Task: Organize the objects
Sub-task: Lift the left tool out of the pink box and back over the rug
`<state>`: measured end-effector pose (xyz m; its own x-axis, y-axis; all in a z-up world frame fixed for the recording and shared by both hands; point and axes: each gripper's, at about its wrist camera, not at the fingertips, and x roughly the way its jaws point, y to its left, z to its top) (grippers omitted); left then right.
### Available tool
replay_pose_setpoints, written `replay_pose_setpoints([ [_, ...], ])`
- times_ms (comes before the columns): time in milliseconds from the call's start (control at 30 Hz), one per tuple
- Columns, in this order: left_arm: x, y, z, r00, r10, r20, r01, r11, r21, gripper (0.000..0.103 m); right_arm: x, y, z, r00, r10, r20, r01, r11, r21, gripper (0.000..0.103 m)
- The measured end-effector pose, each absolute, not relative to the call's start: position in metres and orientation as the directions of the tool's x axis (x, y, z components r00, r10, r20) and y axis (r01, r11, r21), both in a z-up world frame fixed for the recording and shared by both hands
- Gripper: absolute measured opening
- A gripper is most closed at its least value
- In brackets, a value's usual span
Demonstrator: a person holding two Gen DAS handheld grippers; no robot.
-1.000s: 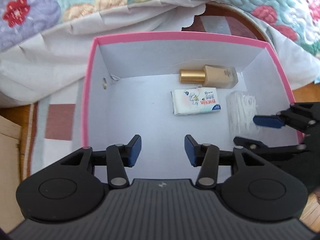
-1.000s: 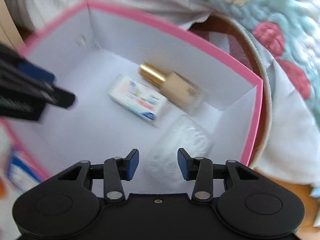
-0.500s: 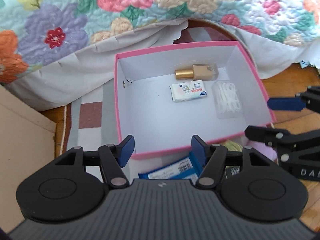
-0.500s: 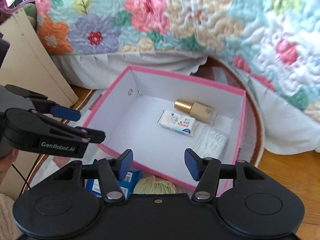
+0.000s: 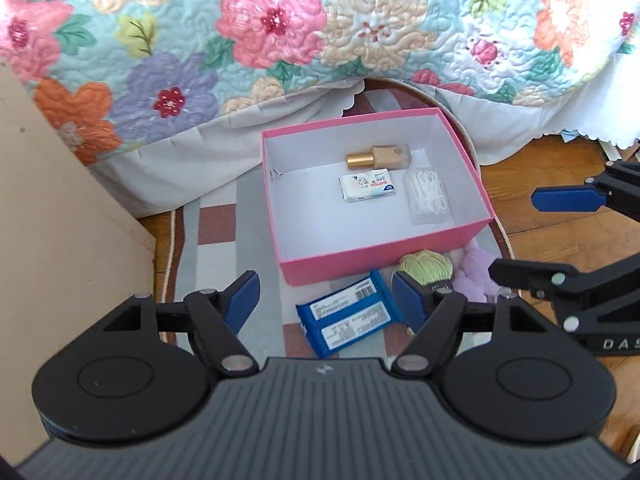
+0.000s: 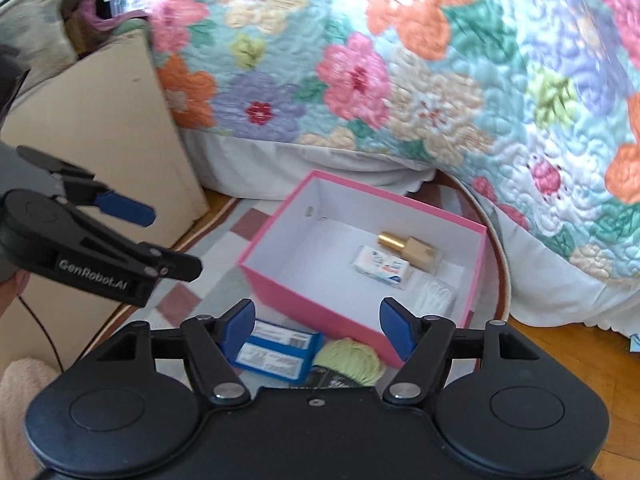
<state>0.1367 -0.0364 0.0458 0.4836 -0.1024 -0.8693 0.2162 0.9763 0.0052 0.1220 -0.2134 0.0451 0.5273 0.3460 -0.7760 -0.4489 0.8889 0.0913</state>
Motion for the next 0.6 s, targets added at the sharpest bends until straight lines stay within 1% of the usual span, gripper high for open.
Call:
replay_pose_setpoints([
  [233, 0.098, -0.026, 0.066, 0.503, -0.085, -0.86, 0.228, 0.973, 0.037, 0.075, 0.081, -0.188, 0.069, 0.486, 0.383, -0.786, -0.524, 0.847, 0.089, 0.076],
  [267, 0.093, -0.025, 0.067, 0.499, -0.09, -0.862, 0.233, 0.972, 0.034, 0.077, 0.077, -0.186, 0.071, 0.479, 0.39, -0.786, -0.535, 0.84, 0.091, 0.077],
  [300, 0.089, -0.023, 0.068, 0.493, -0.092, -0.865, 0.234, 0.972, 0.03, 0.078, 0.071, -0.183, 0.073, 0.471, 0.399, -0.787, -0.55, 0.83, 0.092, 0.077],
  [433, 0.075, -0.02, 0.064, 0.481, -0.103, -0.871, 0.253, 0.967, 0.026, 0.078, 0.054, -0.174, 0.076, 0.444, 0.437, -0.782, -0.602, 0.792, 0.101, 0.078],
  [567, 0.064, -0.017, 0.053, 0.469, -0.117, -0.876, 0.26, 0.966, 0.009, 0.078, 0.042, -0.167, 0.067, 0.413, 0.485, -0.771, -0.656, 0.746, 0.117, 0.079],
  [600, 0.062, -0.016, 0.05, 0.466, -0.12, -0.877, 0.261, 0.965, 0.007, 0.078, 0.039, -0.165, 0.063, 0.41, 0.493, -0.767, -0.67, 0.734, 0.114, 0.081],
])
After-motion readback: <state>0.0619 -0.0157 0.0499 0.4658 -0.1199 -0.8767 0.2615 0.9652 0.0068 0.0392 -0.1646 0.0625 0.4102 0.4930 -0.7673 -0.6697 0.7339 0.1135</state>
